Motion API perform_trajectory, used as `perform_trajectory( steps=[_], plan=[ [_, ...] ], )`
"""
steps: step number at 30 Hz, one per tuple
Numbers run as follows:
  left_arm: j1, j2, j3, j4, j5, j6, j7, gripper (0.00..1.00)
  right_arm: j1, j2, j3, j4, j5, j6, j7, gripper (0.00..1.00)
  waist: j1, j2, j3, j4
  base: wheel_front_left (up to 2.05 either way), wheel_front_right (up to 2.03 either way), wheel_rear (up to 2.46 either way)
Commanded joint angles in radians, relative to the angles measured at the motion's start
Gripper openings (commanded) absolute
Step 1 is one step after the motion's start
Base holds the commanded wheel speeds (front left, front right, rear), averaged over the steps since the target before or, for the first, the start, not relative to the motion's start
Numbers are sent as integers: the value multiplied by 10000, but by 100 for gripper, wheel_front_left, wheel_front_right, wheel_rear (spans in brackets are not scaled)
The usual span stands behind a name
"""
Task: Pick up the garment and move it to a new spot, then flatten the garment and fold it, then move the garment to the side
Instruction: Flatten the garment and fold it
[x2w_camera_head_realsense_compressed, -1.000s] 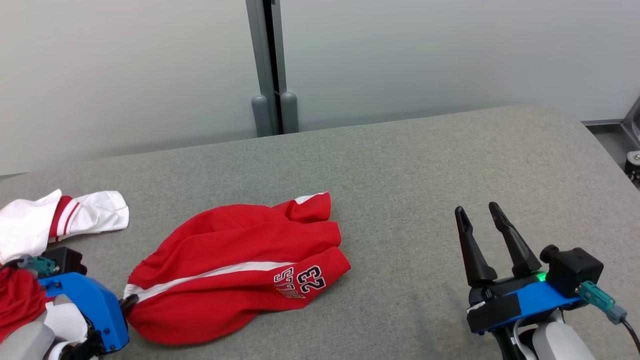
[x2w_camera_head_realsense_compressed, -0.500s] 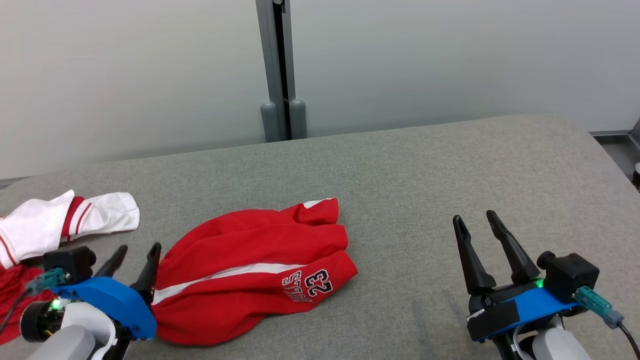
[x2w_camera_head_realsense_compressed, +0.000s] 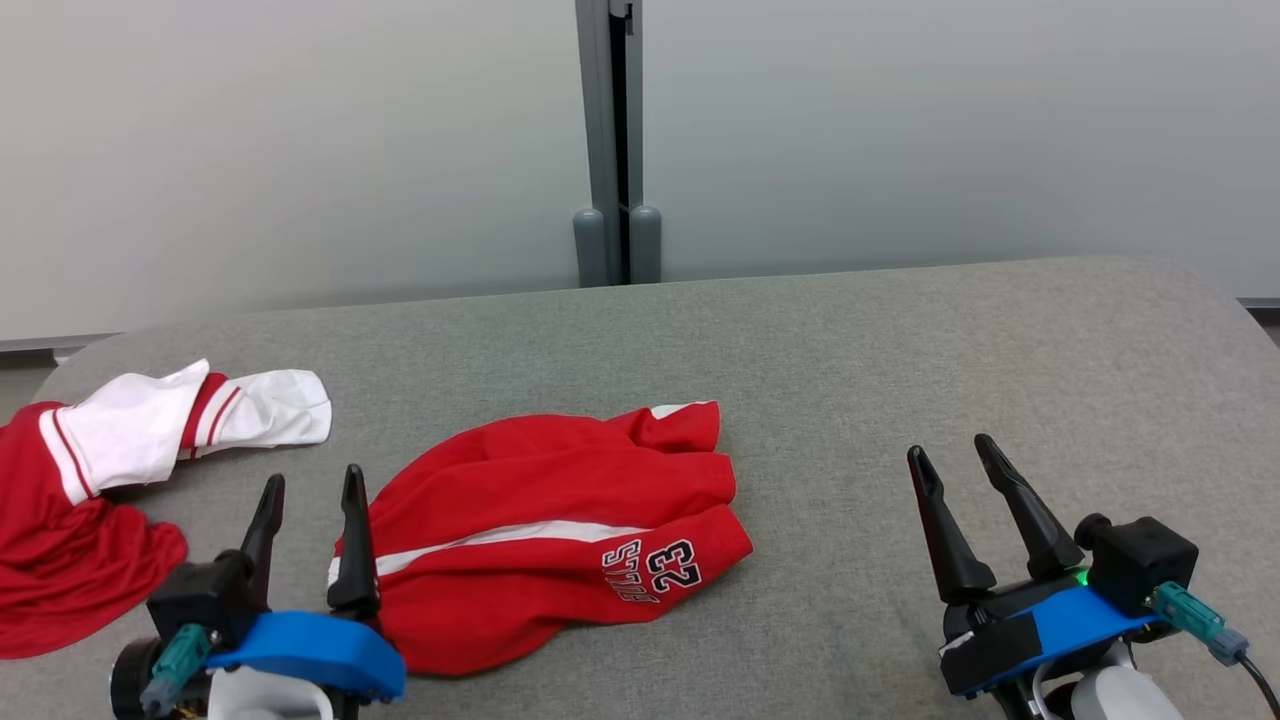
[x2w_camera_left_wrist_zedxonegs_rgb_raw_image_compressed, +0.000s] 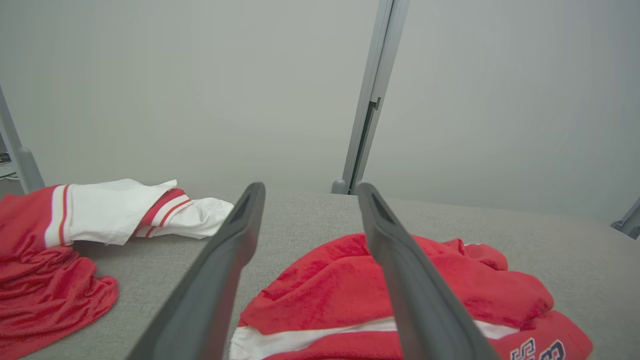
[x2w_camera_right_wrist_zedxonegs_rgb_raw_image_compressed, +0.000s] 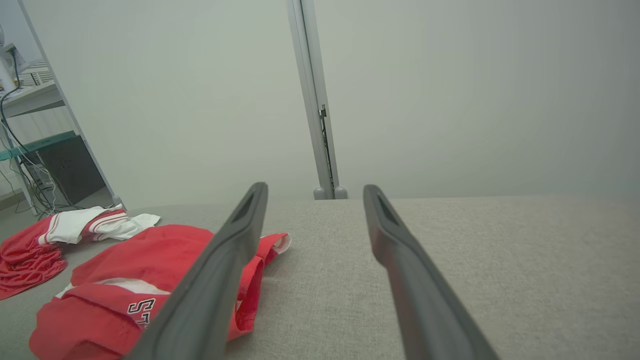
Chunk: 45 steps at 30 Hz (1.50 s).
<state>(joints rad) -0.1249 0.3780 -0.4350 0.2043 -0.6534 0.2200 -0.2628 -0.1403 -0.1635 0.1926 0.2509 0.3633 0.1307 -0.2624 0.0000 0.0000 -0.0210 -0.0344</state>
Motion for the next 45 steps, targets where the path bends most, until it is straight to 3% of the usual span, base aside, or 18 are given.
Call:
perform_trajectory(
  steps=[1,8,12,21,32,33,34,35,45],
  plan=[
    [183,-179,186,-16,221,-100,-24,100,-20,-50,-1,26,43,1,-34,100,0,0,-2,50,0,0,0],
    [698,-964,1184,138,1274,-727,-26,100,50,-73,118,296,167,1,-34,100,0,0,-15,433,0,0,0],
    [845,-1295,1576,163,1683,-1033,-26,100,-247,-113,767,1252,489,1,-2,100,0,0,24,675,0,0,0],
    [752,-1811,1957,551,2302,-1595,-29,100,-2250,-339,3004,3839,2079,1,1698,100,0,0,90,1303,0,0,0],
    [677,-2073,2363,961,2627,-1951,-27,100,-3178,-100,4052,5646,3579,1,2941,100,0,0,79,1781,0,0,0],
    [668,-2098,2404,987,2662,-1971,-27,100,-3234,-144,4181,5641,3691,1,2875,69,0,0,81,1795,0,0,0],
    [668,-2110,2454,1008,2690,-2008,-28,100,-3255,-202,4335,5640,3781,1,2831,25,0,0,83,1799,0,0,0],
    [674,-2126,2498,1027,2710,-2024,-28,100,-3254,-260,4497,5623,3865,1,2749,0,0,0,86,1794,0,0,0],
    [800,-2354,2844,1166,2896,-2245,-28,100,-3250,-1566,5558,5007,4353,1,1179,0,0,0,74,1307,0,0,0]
  ],
)
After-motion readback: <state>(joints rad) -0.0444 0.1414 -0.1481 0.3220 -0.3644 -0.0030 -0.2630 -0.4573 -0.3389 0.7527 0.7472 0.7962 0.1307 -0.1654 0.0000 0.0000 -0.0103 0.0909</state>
